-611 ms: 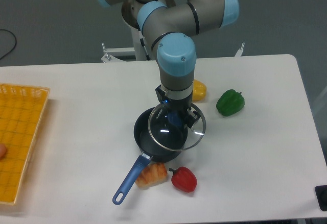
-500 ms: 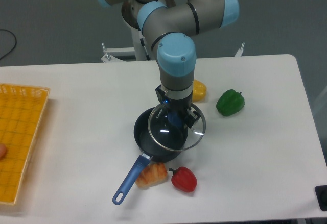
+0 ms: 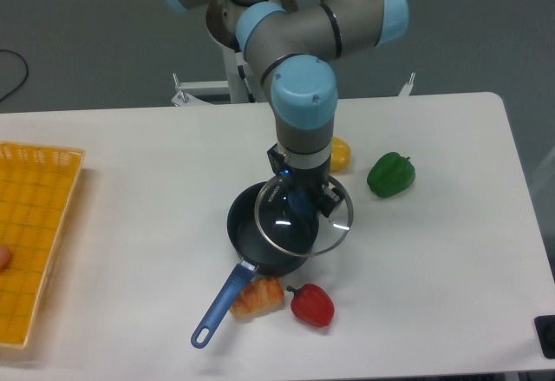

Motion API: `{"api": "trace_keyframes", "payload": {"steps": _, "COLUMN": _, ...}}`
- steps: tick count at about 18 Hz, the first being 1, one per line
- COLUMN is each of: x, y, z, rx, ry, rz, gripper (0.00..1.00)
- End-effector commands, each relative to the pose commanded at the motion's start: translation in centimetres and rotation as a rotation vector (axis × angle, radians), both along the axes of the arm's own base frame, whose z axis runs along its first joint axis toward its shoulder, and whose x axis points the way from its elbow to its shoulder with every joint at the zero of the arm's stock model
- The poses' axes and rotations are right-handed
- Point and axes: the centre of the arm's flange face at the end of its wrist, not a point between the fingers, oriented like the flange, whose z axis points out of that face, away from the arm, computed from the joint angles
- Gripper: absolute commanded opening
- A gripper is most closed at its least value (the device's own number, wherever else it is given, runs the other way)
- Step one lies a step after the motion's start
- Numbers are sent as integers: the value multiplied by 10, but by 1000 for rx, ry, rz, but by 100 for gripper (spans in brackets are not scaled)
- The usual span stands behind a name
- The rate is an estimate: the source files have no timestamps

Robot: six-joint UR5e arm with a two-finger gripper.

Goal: Place the lid on the table
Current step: 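Lift the glass lid off the saucepan and carry it beside the pan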

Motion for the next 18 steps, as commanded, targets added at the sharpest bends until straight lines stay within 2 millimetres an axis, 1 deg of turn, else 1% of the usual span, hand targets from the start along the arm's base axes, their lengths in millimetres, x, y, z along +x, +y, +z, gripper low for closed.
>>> {"api": "trace_keyframes", "payload": {"steps": 1, "x": -7, "y": -6, "z": 3, "rx": 5, "ry": 2, "rz": 1, "gripper": 40}}
{"api": "trace_keyframes", "payload": {"steps": 3, "x": -16, "y": -11, "z": 6, "rx": 8, "ry": 8, "rz": 1, "gripper": 40}}
{"api": "trace_keyframes", "payload": {"steps": 5, "x": -17, "y": -12, "z": 5, "rx": 4, "ry": 11, "rz": -1, "gripper": 40}}
{"api": "trace_keyframes", "payload": {"steps": 10, "x": -38, "y": -27, "z": 0, "rx": -3, "ry": 9, "rz": -4, "gripper": 40}}
{"api": "trace_keyframes", "payload": {"steps": 12, "x": -41, "y": -28, "z": -7, "rx": -9, "ry": 3, "rz": -1, "gripper": 40}}
{"api": "trace_keyframes", "payload": {"steps": 13, "x": -48, "y": -32, "z": -11, "rx": -11, "ry": 1, "rz": 2, "gripper": 40}}
{"api": "trace_keyframes", "payload": {"steps": 16, "x": -56, "y": -35, "z": -17, "rx": -12, "ry": 3, "rz": -6, "gripper": 40}}
{"api": "trace_keyframes", "payload": {"steps": 18, "x": -62, "y": -36, "z": -31, "rx": -23, "ry": -9, "rz": -1, "gripper": 40}}
